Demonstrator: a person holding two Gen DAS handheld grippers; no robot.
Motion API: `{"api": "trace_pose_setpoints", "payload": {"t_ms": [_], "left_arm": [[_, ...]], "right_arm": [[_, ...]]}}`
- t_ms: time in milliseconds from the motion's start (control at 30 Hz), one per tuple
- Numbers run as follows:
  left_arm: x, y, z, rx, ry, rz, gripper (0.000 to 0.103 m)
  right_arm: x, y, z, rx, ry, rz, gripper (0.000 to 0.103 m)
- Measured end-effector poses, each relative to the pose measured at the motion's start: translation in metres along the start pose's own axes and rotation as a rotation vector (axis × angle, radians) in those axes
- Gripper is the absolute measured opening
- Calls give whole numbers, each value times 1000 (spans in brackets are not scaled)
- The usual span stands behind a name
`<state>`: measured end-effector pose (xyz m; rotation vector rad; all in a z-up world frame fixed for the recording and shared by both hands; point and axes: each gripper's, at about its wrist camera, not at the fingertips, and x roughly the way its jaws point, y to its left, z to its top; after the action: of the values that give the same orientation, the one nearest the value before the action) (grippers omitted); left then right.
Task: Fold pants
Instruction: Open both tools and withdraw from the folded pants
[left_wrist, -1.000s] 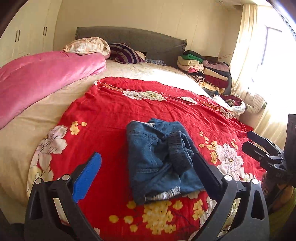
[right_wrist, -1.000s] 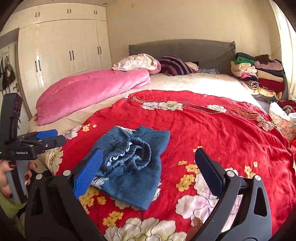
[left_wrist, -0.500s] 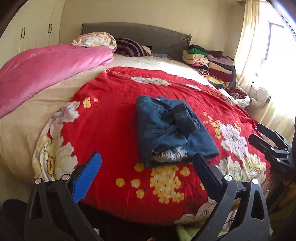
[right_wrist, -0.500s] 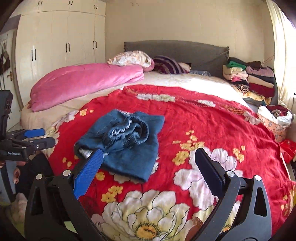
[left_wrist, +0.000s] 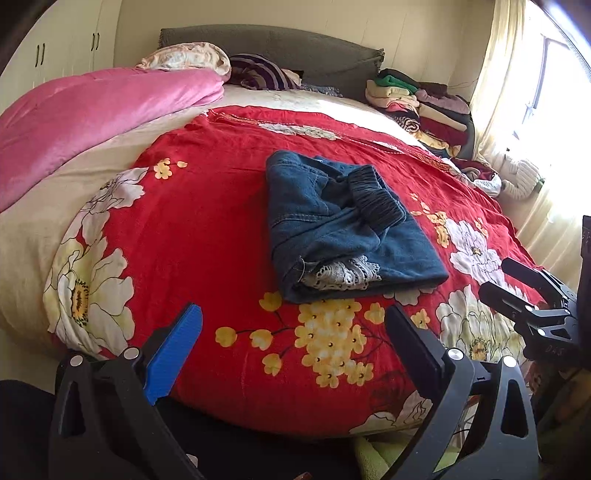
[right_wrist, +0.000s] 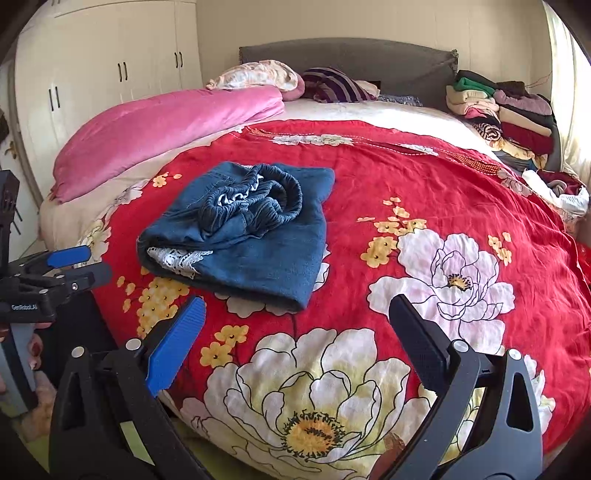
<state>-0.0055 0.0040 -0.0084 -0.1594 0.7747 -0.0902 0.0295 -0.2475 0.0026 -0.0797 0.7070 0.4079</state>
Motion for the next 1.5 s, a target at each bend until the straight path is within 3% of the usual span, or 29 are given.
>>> {"api": "trace_pose_setpoints", "payload": {"t_ms": [1500], "left_arm": [[-3, 0, 2, -6, -6, 34, 99]], "right_arm": [[2, -1, 1, 6, 12, -2, 94]]}}
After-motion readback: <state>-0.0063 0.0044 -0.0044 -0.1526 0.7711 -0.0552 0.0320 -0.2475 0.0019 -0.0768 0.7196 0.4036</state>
